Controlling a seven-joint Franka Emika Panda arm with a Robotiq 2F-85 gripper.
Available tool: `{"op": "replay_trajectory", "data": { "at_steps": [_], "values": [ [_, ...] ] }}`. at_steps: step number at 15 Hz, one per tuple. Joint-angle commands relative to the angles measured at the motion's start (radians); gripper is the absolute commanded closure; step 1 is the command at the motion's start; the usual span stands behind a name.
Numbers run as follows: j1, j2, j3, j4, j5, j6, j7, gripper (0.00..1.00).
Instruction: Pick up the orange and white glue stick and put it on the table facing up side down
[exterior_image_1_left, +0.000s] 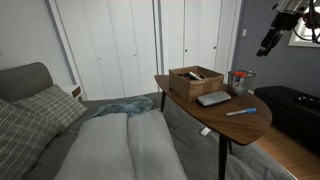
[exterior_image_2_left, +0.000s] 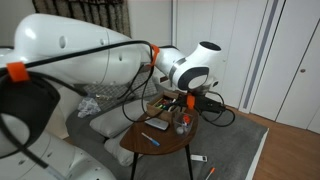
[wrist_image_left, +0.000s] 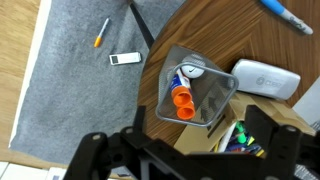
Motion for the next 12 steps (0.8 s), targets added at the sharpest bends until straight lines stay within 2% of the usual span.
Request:
{"op": "replay_trajectory", "data": {
  "at_steps": [1,2,3,7,10,12],
  "values": [
    [-0.048,0.101,0.1,0.047,-0.063,0.074,0.01,0.0],
    [-0.049,0.105,0.112,0.018,-0.054,0.134,0.001,0.0],
    [-0.056,0.081,0.106,0.026,-0.019,0.071,-0.008,0.0],
    [-0.069,0.101,0.124,0.025,-0.019,0.084,-0.006,0.0],
    [-0.052,0.135,0.152,-0.005,-0.002,0.172,-0.018,0.0],
    [-0.04,0.158,0.178,-0.012,-0.006,0.19,-0.036,0.0]
  ]
}}
